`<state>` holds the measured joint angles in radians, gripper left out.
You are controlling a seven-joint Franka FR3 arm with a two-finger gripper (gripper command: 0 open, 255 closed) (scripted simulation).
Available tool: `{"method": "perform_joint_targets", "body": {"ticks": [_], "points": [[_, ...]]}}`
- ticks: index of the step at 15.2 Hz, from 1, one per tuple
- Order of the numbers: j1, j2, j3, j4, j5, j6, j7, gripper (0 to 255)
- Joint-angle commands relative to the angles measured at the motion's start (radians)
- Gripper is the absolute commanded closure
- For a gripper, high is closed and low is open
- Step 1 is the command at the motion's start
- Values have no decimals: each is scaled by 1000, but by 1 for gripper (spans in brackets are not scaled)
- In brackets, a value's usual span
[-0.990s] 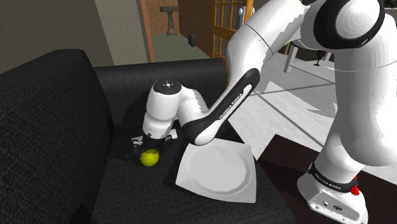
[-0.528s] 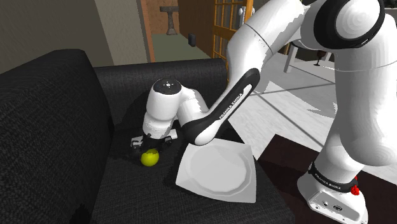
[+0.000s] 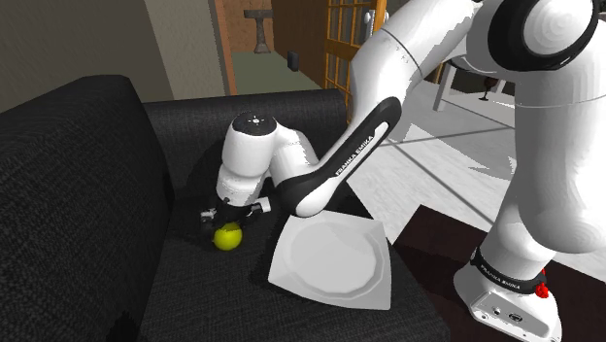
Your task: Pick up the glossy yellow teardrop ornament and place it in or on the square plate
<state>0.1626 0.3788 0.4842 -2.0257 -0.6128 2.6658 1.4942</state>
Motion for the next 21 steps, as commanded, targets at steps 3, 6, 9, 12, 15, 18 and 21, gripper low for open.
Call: {"method": "perform_joint_targets", "body": {"ticks": [3, 6, 9, 12, 15, 18, 21], "points": [[-22, -34, 29, 6, 48, -35, -41, 255], [-37, -60, 49, 12, 84, -62, -70, 255], [-50, -85, 67, 20, 119, -90, -98, 255], [-62, -109, 83, 31, 152, -119, -125, 255], [-72, -132, 97, 43, 184, -149, -150, 255], [-92, -183, 111, -4, 223, -141, -174, 255], [-135, -318, 137, -154, 331, -89, -239, 255]]}}
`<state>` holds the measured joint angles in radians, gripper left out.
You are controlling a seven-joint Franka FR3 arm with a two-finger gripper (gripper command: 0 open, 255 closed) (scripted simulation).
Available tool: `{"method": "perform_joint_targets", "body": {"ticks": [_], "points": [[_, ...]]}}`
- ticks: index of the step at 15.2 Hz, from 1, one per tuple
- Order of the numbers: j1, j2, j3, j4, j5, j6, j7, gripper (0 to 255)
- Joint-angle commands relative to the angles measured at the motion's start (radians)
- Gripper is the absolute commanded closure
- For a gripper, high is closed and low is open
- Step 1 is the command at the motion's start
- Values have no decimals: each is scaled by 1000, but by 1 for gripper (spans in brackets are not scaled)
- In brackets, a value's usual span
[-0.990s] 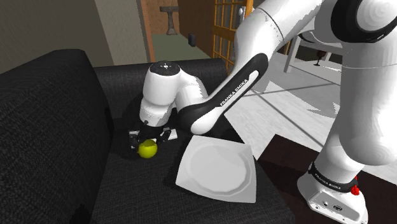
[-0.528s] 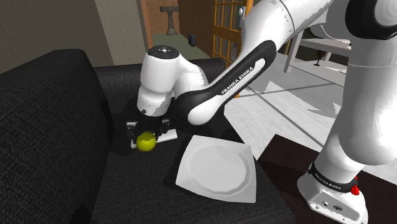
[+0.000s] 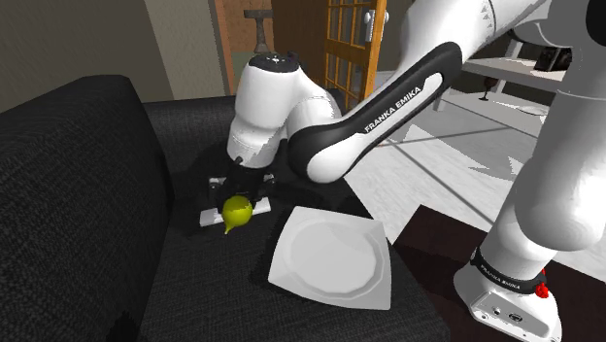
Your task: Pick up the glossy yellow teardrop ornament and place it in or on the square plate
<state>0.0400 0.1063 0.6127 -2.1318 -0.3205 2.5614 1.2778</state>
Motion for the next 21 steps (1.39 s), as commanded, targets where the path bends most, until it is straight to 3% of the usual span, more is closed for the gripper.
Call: {"method": "perform_joint_targets", "body": {"ticks": [1, 5, 10, 17, 21], "points": [[-21, -92, 13, -96, 83, 30, -52, 255], [2, -279, -9, -275, 277, 65, -186, 255], [112, -501, -100, -474, 454, 55, -313, 255], [274, -874, -218, -740, 574, -62, -397, 255], [277, -833, -203, -774, 583, 12, -392, 255]]}}
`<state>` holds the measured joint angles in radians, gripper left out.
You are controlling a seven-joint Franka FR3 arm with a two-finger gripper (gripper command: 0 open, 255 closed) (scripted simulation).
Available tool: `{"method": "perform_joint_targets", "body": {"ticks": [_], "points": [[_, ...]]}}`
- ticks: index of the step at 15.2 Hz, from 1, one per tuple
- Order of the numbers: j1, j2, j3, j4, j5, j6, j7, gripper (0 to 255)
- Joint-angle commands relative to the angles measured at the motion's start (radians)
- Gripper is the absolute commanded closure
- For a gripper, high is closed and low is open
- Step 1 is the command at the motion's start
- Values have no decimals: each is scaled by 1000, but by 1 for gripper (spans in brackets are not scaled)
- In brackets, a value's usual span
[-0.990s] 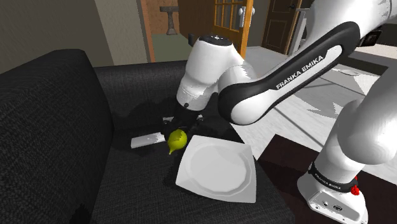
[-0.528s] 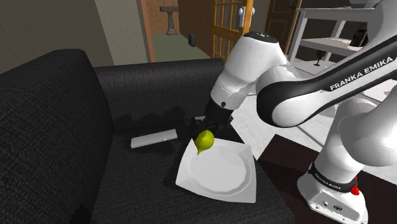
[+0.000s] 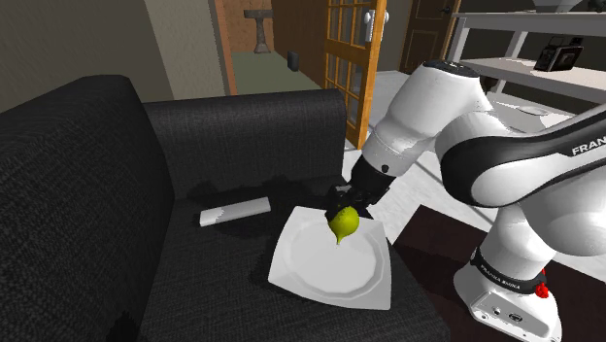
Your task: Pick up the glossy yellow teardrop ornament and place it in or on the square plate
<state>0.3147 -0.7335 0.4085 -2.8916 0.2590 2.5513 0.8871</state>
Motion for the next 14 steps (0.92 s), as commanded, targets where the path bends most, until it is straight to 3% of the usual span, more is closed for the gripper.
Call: {"method": "perform_joint_targets", "body": {"ticks": [1, 11, 14], "points": [[2, 18, 6, -23, 6, 41, -1, 255], [-10, 166, 56, -86, 20, 251, 16, 255], [-11, 171, 58, -88, 20, 257, 16, 255]]}}
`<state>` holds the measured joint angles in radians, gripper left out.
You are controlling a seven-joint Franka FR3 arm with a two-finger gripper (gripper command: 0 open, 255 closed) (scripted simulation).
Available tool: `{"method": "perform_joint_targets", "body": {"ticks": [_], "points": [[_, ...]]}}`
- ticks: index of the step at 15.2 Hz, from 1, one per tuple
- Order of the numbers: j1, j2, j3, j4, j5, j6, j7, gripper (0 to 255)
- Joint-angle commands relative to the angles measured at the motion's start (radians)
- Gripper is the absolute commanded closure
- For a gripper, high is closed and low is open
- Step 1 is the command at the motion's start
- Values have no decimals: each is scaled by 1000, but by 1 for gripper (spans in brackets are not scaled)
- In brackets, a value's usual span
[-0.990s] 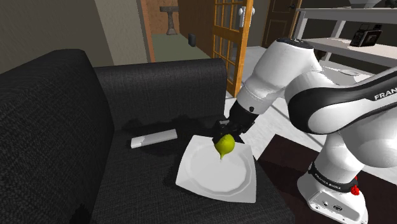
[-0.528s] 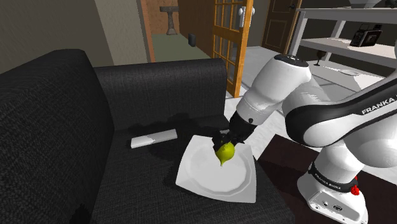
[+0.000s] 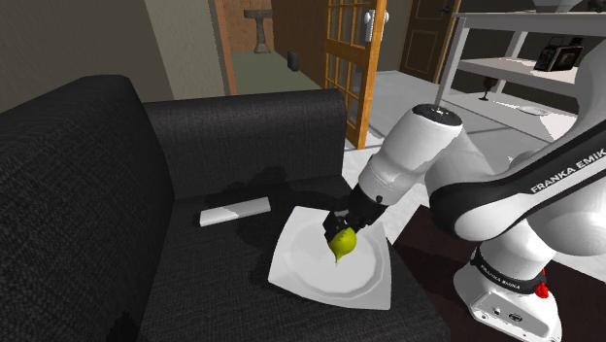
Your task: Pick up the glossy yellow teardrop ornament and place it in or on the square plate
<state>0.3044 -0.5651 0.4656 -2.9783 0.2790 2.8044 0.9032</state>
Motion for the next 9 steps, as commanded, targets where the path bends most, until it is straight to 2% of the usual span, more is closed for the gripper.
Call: {"method": "perform_joint_targets", "body": {"ticks": [1, 5, 6, 9], "points": [[0, 3, 1, -1, 0, 4, 0, 255], [0, 3, 1, -1, 0, 4, 0, 255], [0, 3, 1, -1, 0, 4, 0, 0], [-1, 3, 1, -1, 0, 4, 0, 0]]}}
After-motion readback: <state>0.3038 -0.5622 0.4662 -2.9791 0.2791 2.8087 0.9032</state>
